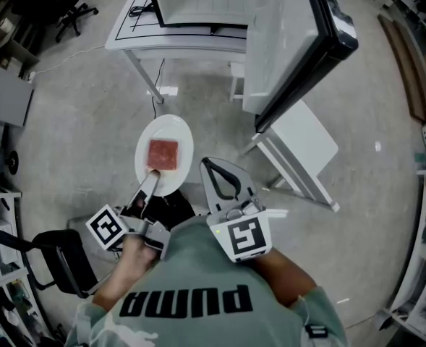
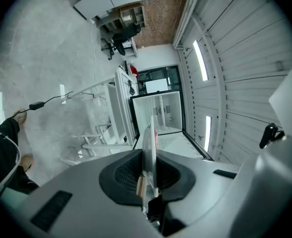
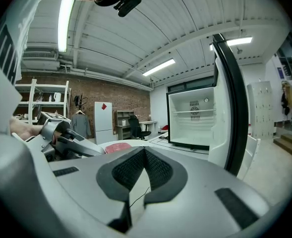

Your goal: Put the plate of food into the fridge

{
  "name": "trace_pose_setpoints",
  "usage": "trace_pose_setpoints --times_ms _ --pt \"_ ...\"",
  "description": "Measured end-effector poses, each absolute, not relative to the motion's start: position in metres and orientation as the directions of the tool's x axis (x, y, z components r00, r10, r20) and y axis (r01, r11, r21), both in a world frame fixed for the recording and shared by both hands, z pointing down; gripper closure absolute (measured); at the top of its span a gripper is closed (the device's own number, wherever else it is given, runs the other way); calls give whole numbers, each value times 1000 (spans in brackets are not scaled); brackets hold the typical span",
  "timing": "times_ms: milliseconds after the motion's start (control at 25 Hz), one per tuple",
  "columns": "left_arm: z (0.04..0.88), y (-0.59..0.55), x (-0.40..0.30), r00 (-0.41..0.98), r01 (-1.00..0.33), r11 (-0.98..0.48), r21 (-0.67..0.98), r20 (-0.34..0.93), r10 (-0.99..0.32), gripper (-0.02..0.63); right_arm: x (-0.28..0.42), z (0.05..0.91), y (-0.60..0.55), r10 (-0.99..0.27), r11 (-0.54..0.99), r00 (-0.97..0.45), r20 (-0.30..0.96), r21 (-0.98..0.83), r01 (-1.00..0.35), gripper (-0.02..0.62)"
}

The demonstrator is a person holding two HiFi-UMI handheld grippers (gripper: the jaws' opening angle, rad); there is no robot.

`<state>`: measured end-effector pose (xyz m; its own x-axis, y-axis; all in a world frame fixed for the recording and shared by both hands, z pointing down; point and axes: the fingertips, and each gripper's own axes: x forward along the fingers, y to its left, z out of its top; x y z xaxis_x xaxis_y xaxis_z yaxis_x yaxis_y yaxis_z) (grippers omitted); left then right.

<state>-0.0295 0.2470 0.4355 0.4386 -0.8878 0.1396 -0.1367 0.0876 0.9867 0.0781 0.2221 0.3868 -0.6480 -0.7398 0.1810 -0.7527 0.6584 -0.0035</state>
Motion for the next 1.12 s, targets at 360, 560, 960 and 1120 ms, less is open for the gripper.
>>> trace_pose_setpoints --times_ms 360,560,960,1120 --pt "437 242 -29 439 -132 94 987 143 -887 568 81 388 214 -752 642 -633 183 -18 -767 591" --pt "436 233 -39 443 -134 95 986 145 -885 568 73 387 206 -758 635 -627 181 -14 -772 591" --pt "431 197 -56 490 -140 89 986 147 -859 568 57 384 175 -793 586 -582 179 -32 -809 591" --pt "434 182 -67 506 -135 91 987 147 -850 568 44 387 162 -800 576 -571 184 -29 -817 591"
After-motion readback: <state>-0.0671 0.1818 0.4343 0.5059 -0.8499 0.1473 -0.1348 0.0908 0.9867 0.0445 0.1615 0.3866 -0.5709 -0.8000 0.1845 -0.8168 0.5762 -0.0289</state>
